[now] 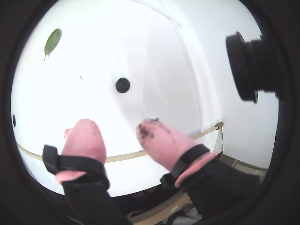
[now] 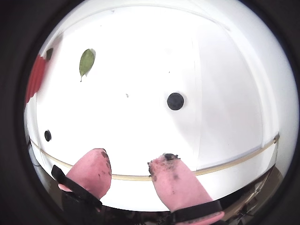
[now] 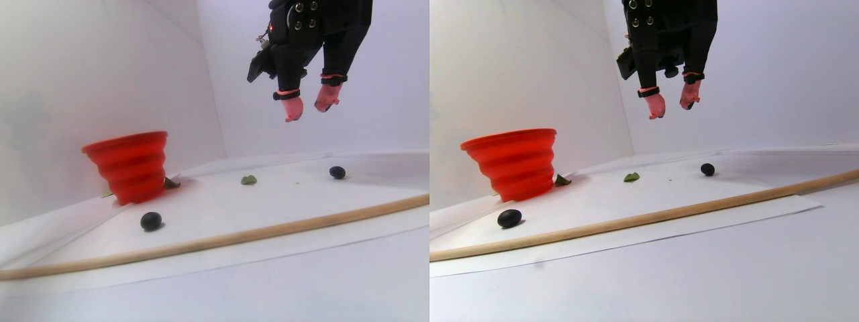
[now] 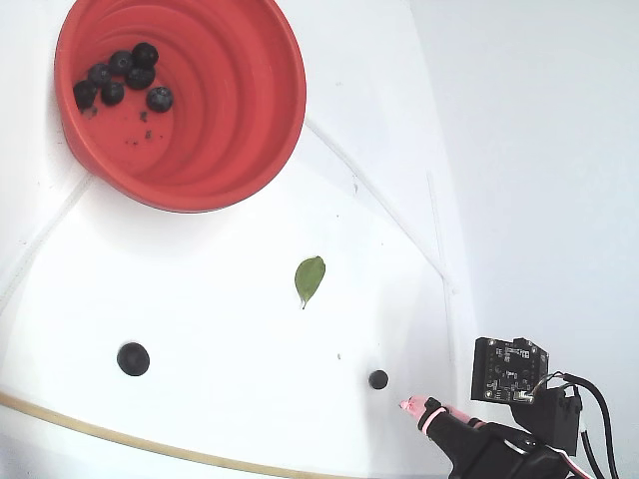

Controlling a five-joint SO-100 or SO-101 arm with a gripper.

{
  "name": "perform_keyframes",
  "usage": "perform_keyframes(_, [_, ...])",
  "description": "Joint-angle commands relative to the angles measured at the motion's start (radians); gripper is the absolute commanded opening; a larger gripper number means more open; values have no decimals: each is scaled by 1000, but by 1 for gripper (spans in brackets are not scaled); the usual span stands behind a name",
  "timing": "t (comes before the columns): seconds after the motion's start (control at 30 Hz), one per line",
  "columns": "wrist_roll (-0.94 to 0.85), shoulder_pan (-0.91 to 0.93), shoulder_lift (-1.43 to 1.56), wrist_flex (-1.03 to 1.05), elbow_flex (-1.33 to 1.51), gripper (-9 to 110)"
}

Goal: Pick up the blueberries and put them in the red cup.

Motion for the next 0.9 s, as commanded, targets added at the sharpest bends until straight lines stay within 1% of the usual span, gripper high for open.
perform_keyframes(0.0, [2, 6, 3, -23, -74, 16])
perform_keyframes(0.87, [41, 52, -252, -232, -166, 17])
